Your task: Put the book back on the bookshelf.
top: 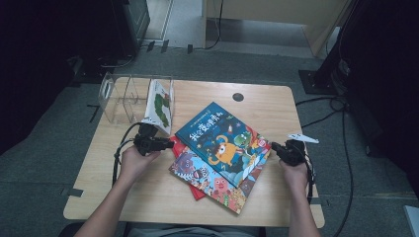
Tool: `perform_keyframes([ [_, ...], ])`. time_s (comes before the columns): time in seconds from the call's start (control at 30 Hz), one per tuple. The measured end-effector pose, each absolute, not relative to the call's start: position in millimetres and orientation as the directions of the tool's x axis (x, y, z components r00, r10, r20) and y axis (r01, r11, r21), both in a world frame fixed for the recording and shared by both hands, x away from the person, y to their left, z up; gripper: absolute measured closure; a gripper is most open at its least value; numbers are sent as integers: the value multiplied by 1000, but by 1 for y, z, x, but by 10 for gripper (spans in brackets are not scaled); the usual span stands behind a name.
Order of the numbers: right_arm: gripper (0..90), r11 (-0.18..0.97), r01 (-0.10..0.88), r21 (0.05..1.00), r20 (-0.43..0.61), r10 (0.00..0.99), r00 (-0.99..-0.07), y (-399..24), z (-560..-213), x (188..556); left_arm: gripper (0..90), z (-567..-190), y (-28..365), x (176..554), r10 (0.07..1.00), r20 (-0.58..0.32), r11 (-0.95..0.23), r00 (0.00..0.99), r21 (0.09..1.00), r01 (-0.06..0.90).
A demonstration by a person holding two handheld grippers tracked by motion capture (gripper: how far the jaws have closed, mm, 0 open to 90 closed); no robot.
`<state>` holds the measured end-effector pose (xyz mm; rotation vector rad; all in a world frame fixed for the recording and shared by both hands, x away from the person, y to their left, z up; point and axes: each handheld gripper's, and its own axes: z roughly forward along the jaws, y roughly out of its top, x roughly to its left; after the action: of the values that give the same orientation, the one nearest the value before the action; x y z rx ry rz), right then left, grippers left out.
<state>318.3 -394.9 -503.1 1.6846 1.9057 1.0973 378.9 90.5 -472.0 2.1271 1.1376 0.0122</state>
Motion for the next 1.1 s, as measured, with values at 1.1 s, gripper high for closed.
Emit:
perform_keyframes([
  [1.1,900,53,691,721,207,935,-288,-382,-500,310,900,-472,64,419,799,-208,-352,564,598,720],
])
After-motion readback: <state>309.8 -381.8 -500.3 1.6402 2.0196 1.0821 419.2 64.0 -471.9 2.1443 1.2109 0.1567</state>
